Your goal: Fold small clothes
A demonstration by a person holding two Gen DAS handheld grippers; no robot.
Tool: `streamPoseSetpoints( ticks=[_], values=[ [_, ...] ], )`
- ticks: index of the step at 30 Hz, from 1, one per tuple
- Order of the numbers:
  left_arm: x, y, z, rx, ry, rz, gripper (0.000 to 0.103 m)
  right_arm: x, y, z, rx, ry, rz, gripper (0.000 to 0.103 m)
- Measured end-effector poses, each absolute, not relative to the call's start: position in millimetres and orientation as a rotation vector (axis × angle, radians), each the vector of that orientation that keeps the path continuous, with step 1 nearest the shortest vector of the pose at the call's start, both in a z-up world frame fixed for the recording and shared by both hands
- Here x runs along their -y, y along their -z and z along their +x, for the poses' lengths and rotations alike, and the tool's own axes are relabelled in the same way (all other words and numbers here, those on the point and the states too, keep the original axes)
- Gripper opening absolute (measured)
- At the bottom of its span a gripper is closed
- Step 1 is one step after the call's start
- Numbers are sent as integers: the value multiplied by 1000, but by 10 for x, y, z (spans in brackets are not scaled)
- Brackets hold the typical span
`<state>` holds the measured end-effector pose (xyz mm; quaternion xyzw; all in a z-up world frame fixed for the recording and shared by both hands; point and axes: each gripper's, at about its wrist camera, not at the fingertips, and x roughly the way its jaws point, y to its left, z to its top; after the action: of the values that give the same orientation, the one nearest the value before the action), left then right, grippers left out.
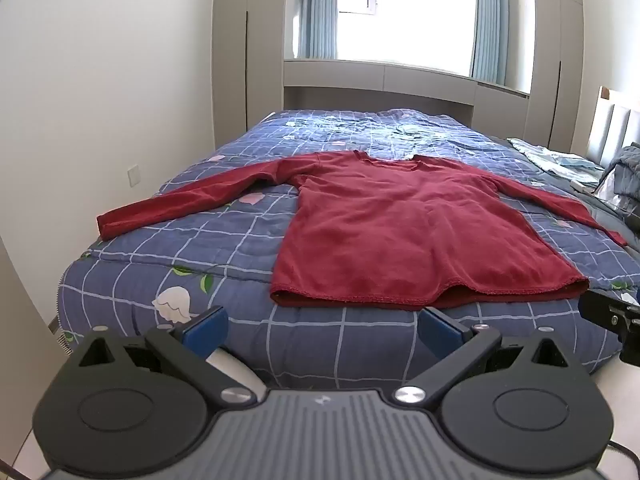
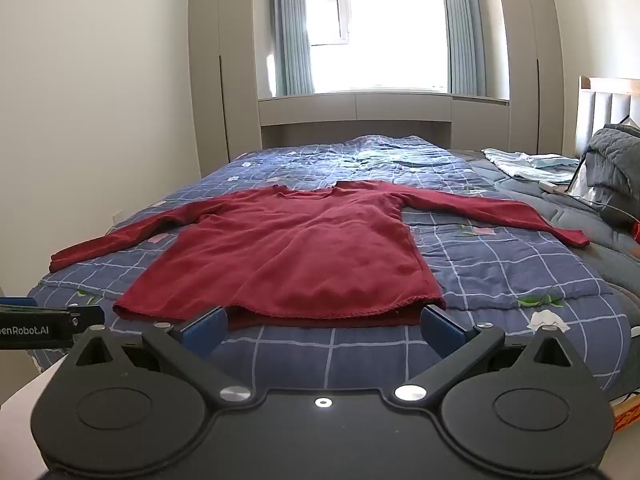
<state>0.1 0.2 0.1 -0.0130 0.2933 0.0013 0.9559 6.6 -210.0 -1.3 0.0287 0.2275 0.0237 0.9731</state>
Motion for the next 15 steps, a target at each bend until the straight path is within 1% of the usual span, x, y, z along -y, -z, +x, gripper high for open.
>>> streamPoseSetpoints(
  ticks=[15],
  values=[
    [-2, -1, 0, -587, -5, -22, 103, 2098, 6, 42, -452, -49, 57, 103]
  ],
)
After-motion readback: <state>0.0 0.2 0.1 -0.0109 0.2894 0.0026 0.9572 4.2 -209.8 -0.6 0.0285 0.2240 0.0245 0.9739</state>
